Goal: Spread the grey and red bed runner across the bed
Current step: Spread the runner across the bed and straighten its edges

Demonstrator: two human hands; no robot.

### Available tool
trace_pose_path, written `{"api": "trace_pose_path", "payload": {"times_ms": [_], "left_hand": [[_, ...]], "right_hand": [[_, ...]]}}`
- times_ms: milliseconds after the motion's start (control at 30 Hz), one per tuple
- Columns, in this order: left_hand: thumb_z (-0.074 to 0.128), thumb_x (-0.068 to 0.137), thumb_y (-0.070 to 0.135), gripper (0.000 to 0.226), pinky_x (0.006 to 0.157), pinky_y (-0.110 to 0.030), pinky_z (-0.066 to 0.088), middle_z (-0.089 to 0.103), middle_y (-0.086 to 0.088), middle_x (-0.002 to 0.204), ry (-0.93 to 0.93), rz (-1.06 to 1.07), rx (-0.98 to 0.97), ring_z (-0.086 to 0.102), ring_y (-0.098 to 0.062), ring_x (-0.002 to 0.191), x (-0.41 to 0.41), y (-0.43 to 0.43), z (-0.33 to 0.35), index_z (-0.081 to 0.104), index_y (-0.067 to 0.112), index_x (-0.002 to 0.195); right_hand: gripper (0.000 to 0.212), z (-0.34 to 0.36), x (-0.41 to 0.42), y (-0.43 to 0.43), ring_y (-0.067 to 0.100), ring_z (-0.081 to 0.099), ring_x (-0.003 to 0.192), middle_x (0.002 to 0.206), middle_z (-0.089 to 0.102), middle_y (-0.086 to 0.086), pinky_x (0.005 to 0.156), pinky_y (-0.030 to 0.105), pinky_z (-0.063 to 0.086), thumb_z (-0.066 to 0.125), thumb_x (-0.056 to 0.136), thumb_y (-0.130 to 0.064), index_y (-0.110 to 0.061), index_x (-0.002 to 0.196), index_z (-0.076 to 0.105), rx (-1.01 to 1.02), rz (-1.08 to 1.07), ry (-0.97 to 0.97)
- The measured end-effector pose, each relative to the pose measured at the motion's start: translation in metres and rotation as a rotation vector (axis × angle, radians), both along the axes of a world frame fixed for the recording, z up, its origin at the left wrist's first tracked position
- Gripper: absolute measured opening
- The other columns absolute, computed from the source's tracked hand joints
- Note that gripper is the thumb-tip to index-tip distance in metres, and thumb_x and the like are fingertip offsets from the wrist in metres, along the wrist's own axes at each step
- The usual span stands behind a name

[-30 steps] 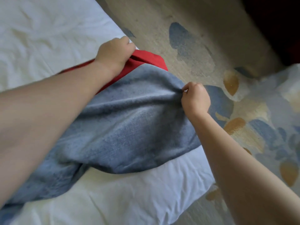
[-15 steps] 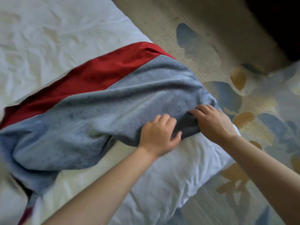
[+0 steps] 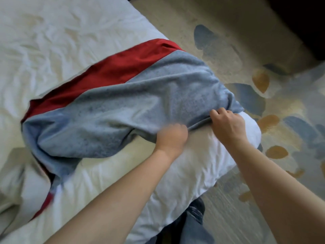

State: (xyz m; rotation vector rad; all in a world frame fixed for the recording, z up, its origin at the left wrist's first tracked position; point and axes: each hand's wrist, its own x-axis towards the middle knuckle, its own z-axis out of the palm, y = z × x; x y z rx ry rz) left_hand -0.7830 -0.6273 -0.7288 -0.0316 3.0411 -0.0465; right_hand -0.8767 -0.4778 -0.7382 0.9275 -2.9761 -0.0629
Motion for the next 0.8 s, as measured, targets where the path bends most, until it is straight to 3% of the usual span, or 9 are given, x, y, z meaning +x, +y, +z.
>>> {"api": "trace_pose_path", "payload": {"times_ms": [100,233,333,433,567,700,800], "left_hand": [[0.076,0.03,0.016,0.03,0.037,-0.014,0.034,0.055,0.001,0.047,0.012,-0.046,0.083,0.054,-0.016,0.038,0.007,0.032,0.002,0.057,0.017,0.053],[0.078,0.031,0.017,0.03,0.037,-0.014,0.035,0.053,0.003,0.046,-0.045,-0.074,0.162,0.052,-0.013,0.036,0.016,0.083,0.002,0.057,0.019,0.053],[0.077,0.038,0.019,0.026,0.037,-0.013,0.034,0.053,0.006,0.048,-0.072,-0.108,0.165,0.05,-0.01,0.039,0.018,0.103,-0.001,0.057,0.022,0.055],[0.064,0.058,0.017,0.011,0.037,-0.015,0.034,0.051,0.007,0.051,0.014,-0.128,0.093,0.049,-0.009,0.043,0.022,0.105,-0.001,0.057,0.025,0.06],[0.033,0.072,0.002,0.033,0.038,-0.019,0.033,0.051,0.008,0.055,0.157,-0.049,0.038,0.05,-0.011,0.047,0.034,0.082,0.002,0.055,0.023,0.061],[0.038,0.07,0.007,0.025,0.045,-0.026,0.04,0.056,0.003,0.062,0.133,-0.009,-0.027,0.055,-0.018,0.055,0.055,0.035,0.002,0.058,0.021,0.067],[0.051,0.058,0.005,0.018,0.049,-0.032,0.042,0.056,-0.002,0.066,0.087,0.051,-0.08,0.056,-0.024,0.06,0.075,-0.002,0.003,0.057,0.018,0.07]], "right_hand": [[0.025,0.003,-0.015,0.024,0.027,0.055,0.042,0.051,0.053,0.012,0.044,0.024,0.034,0.073,0.046,0.01,-0.007,0.057,0.058,0.017,0.121,0.025],[0.028,0.004,-0.021,0.079,0.025,0.06,0.049,0.054,0.059,0.006,0.051,0.028,0.046,0.079,0.047,0.009,-0.011,0.058,0.062,0.104,0.206,0.01],[0.028,-0.001,-0.019,0.104,0.027,0.062,0.057,0.061,0.062,0.009,0.053,0.032,0.05,0.08,0.049,0.01,-0.009,0.064,0.065,0.13,0.162,-0.087],[0.029,-0.007,-0.013,0.108,0.031,0.06,0.064,0.074,0.061,0.013,0.049,0.032,0.046,0.072,0.055,0.011,-0.005,0.078,0.063,0.105,0.134,-0.032],[0.03,-0.01,0.0,0.103,0.031,0.056,0.062,0.072,0.057,0.015,0.048,0.034,0.045,0.068,0.055,0.014,-0.002,0.078,0.058,0.024,0.056,-0.007],[0.019,-0.014,0.01,0.108,0.028,0.054,0.077,0.084,0.058,0.007,0.054,0.031,0.037,0.062,0.074,0.002,-0.011,0.085,0.053,0.241,-0.144,-0.228],[0.016,-0.01,0.014,0.105,0.028,0.055,0.076,0.082,0.058,0.007,0.059,0.031,0.034,0.053,0.077,0.002,-0.013,0.082,0.048,0.22,-0.243,-0.284]]}}
